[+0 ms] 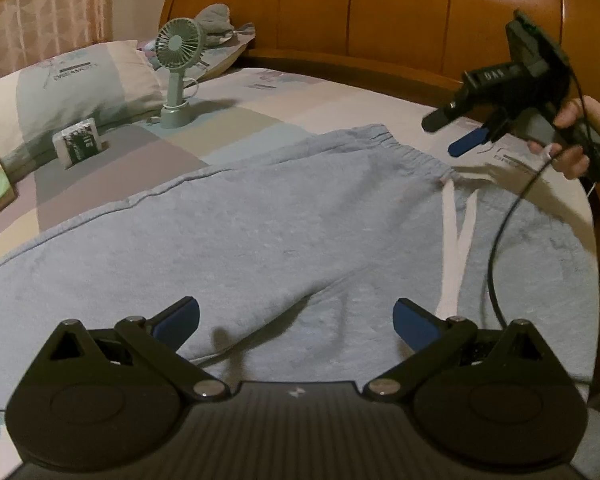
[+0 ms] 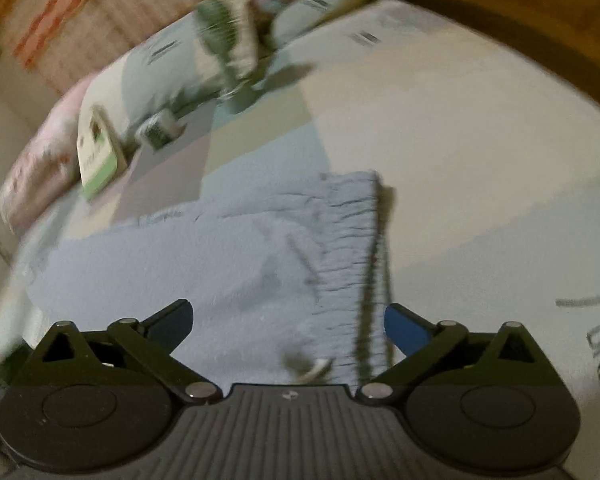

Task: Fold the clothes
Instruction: 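Move the open right gripper toward the sweatpants waistband, then close the right gripper on the grey waistband and lift it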

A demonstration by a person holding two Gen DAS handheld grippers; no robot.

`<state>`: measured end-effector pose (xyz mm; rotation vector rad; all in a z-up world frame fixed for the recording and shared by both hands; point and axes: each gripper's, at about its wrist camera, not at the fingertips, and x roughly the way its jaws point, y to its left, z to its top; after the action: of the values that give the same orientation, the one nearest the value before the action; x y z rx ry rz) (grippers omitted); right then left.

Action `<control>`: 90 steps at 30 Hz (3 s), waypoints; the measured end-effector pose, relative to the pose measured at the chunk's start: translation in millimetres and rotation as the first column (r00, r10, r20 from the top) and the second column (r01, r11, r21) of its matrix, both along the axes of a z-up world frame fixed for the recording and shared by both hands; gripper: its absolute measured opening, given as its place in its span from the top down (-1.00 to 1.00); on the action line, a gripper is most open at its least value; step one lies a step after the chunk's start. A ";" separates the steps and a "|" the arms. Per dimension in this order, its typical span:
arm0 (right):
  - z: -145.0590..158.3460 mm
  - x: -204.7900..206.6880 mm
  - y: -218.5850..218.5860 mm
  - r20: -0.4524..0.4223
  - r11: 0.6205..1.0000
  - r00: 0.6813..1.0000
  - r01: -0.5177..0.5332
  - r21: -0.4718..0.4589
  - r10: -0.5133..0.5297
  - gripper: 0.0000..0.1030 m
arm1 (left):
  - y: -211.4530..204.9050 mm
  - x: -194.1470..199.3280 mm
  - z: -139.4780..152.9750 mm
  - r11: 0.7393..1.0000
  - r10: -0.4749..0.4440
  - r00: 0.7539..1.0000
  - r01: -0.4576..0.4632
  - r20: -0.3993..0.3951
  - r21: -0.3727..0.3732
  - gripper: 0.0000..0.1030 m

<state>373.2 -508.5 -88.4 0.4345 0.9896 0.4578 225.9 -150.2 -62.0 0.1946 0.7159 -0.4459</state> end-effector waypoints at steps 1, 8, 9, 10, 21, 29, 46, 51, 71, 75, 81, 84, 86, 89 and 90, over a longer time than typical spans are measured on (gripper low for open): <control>-4.5 5.4 -8.1 -0.026 0.999 1.000 0.014 0.036 -0.013 -1.00 | -1.0 0.1 -0.6 1.000 -0.006 1.000 0.006 -0.002 -0.005 -0.98; -39.2 40.7 -24.0 -0.141 0.978 0.990 0.017 0.208 0.013 -1.00 | -8.2 -1.6 -6.3 1.000 -0.031 0.999 0.030 -0.019 -0.003 -0.98; -40.3 45.0 -21.4 -0.133 0.977 0.991 0.006 0.214 0.023 -1.00 | -8.9 -1.2 -7.2 1.000 -0.029 0.999 0.029 -0.020 0.000 -0.98; -40.5 50.4 -17.9 -0.122 0.976 0.992 -0.007 0.220 0.035 -1.00 | -9.5 -0.7 -7.9 1.000 -0.028 0.999 0.028 -0.022 0.003 -0.98; -48.3 78.8 -7.9 -0.100 0.946 0.994 -0.016 0.324 0.052 -1.00 | -15.1 -3.9 -9.2 0.999 -0.037 0.999 0.037 -0.031 0.008 -0.98; -48.5 68.2 4.8 -0.104 0.939 0.982 -0.114 0.324 0.156 -1.00 | -18.8 -3.9 -11.3 0.999 -0.046 0.998 0.046 -0.036 0.002 -0.98; -64.0 91.8 -3.9 -0.034 0.935 0.989 -0.125 0.330 0.144 -0.30 | -11.2 2.0 -17.0 1.000 -0.014 0.998 0.014 -0.057 0.003 -0.98; -64.2 99.0 1.7 -0.018 0.939 0.991 -0.118 0.324 0.130 -0.31 | -13.7 -2.3 -18.9 1.000 -0.022 0.998 0.023 -0.064 0.005 -0.98; -38.8 77.9 44.1 0.089 0.987 0.989 -0.110 -0.119 0.121 0.67 | -7.1 1.2 -5.7 0.999 -0.002 0.999 0.004 -0.041 0.052 -0.98; -20.9 64.2 60.7 0.147 0.965 0.976 -0.124 -0.230 0.160 0.67 | 0.5 9.3 2.8 0.996 0.005 1.000 -0.004 -0.010 0.087 -0.98; 5.1 39.5 82.1 0.220 0.929 0.949 -0.140 -0.343 0.224 0.68 | 9.1 42.6 15.2 0.986 -0.017 0.997 0.005 0.072 0.167 -0.98; 17.8 25.7 92.6 0.244 0.913 0.935 -0.152 -0.379 0.257 0.68 | 7.9 69.1 13.5 0.978 -0.041 0.994 0.018 0.104 0.208 -0.98; 24.4 17.0 98.2 0.256 0.904 0.926 -0.162 -0.396 0.278 0.68 | 7.6 89.3 9.3 0.977 -0.050 0.994 0.027 0.101 0.210 -0.98; 32.1 4.3 106.6 0.273 0.890 0.910 -0.179 -0.420 0.311 0.68 | 5.7 117.6 -1.8 0.970 -0.051 0.993 0.025 0.102 0.242 -0.98; 33.9 0.4 109.2 0.279 0.886 0.905 -0.184 -0.426 0.322 0.68 | 4.9 125.7 -6.3 0.964 -0.052 0.993 0.021 0.111 0.267 -0.98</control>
<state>373.6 -399.3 -54.5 -0.1439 0.7724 0.5387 351.6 -145.3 -68.3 0.4831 0.6562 -0.3692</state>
